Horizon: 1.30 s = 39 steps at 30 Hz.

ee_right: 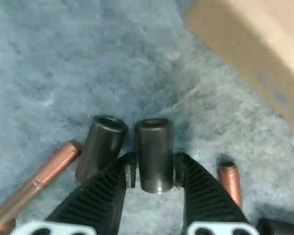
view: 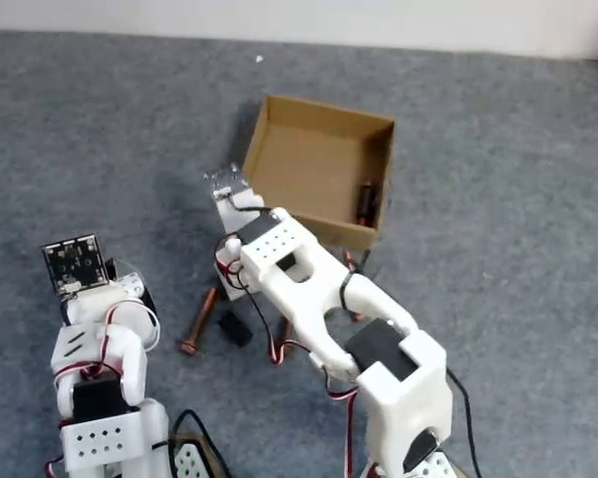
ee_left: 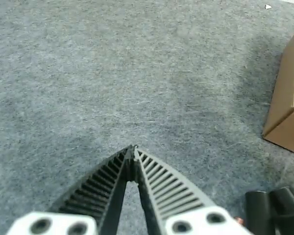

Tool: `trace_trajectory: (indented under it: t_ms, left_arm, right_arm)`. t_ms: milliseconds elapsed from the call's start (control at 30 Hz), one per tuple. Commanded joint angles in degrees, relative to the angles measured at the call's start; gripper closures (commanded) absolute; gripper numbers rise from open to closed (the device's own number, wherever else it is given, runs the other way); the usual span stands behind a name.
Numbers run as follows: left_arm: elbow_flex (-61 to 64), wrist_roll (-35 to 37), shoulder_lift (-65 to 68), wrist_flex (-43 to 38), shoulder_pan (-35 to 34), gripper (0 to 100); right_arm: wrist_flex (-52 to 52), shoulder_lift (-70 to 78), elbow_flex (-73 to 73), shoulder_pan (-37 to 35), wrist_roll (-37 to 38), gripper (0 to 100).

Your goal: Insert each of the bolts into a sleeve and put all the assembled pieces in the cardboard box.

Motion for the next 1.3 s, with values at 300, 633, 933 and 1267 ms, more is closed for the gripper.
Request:
trace_trajectory:
  t_ms: [300, 633, 933, 1267]
  left_arm:
    - [-0.66, -0.88, -0.31, -1.49, -0.40, 99]
    - [-0.84, -0.88, -0.31, -1.23, -0.40, 99]
    - [-0.92, -0.88, -0.31, -1.05, -0.40, 99]
    - [-1.01, -10.64, -0.31, -1.14, -0.40, 99]
  right_arm:
    - [-0.04, -2.15, -3.12, -0.22, 0.00, 99.5]
    - [15.34, -28.35, -2.95, 5.41, -0.26, 99.5]
    - [19.12, -47.96, 12.35, 10.95, 0.00, 99.5]
    - [8.48, -75.47, 38.73, 26.07, 0.00, 99.5]
